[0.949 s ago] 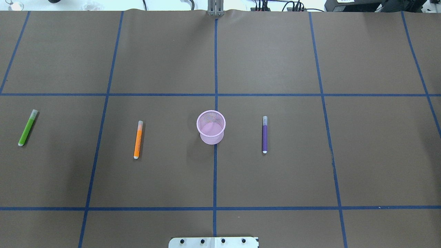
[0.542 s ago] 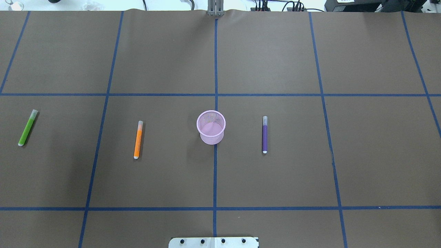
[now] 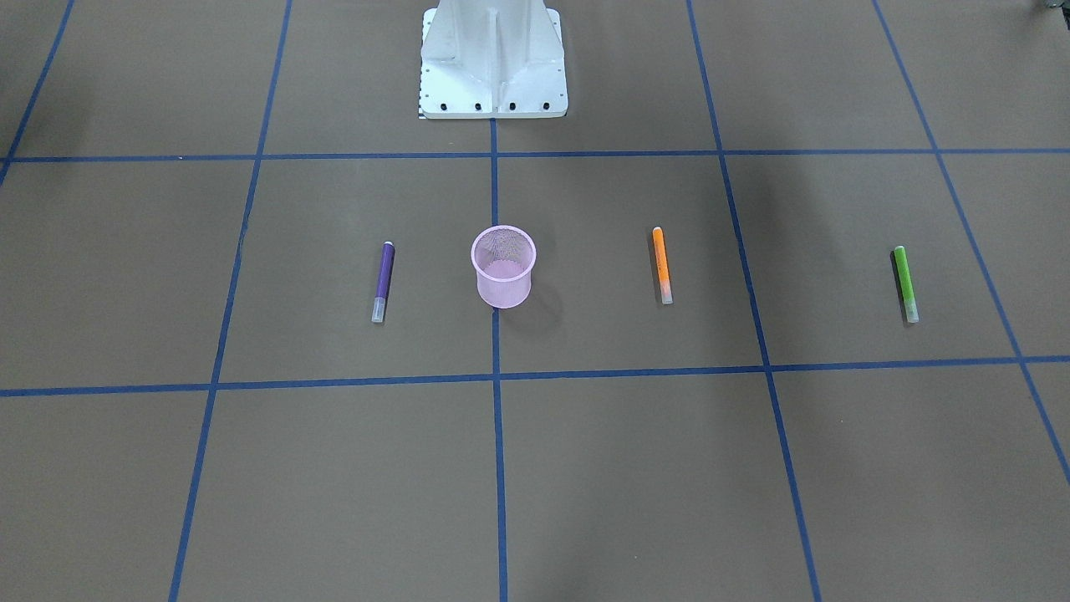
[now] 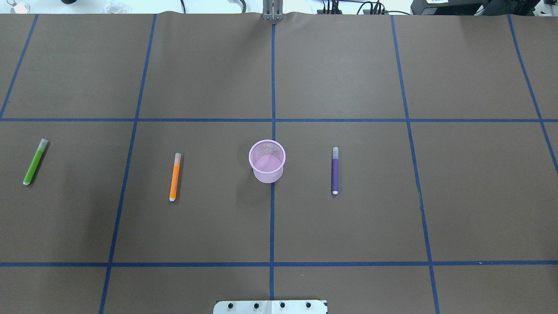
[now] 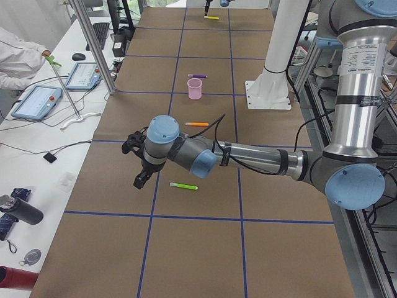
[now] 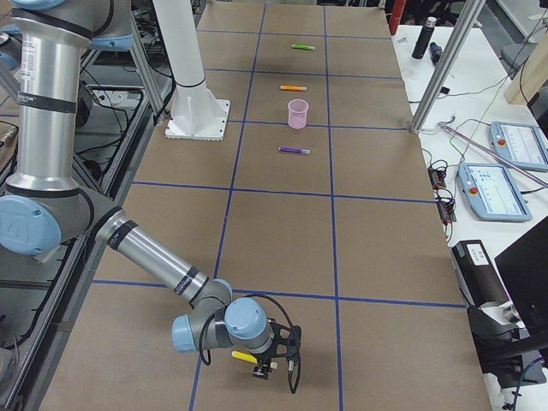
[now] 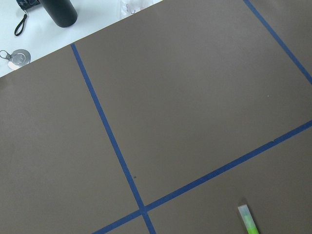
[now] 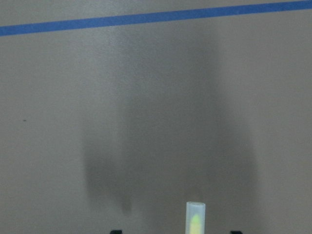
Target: Collect pens into pen holder
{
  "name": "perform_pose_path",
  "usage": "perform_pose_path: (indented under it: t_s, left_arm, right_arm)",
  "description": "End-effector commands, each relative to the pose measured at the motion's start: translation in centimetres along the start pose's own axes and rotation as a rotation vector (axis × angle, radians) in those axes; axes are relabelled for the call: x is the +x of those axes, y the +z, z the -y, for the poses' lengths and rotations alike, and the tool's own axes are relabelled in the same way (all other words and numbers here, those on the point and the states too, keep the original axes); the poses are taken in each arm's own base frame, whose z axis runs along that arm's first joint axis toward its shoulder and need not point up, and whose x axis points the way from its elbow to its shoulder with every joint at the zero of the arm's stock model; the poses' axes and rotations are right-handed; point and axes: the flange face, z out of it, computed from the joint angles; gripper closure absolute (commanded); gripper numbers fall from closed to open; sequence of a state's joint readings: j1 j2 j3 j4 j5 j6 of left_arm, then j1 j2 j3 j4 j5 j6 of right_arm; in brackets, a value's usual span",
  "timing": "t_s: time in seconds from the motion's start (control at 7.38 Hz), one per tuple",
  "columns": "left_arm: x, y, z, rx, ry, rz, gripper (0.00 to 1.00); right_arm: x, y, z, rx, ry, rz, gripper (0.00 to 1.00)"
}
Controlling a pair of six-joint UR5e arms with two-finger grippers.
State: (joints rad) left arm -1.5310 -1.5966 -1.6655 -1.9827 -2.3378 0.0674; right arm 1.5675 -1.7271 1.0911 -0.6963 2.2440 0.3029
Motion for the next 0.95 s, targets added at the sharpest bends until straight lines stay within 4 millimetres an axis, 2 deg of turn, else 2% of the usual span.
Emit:
perform_pose_path:
  t_s: [0.0, 0.41, 0.81]
  left_arm:
    - [0.0, 0.0, -0.1, 0.002, 0.002, 0.000, 0.00]
    - [0.0, 0.0, -0.1, 0.002, 0.002, 0.000, 0.00]
    - [0.0, 0.1, -0.2, 0.001, 0.001, 0.000, 0.00]
  right_arm:
    - [0.8, 0.3, -0.4, 0.013, 0.003, -0.045, 0.33]
    - [0.6, 0.5, 0.0, 0.015, -0.008, -0.064, 0.39]
    - [-0.6, 1.2, 0.3, 0.000, -0.037, -0.059, 0.42]
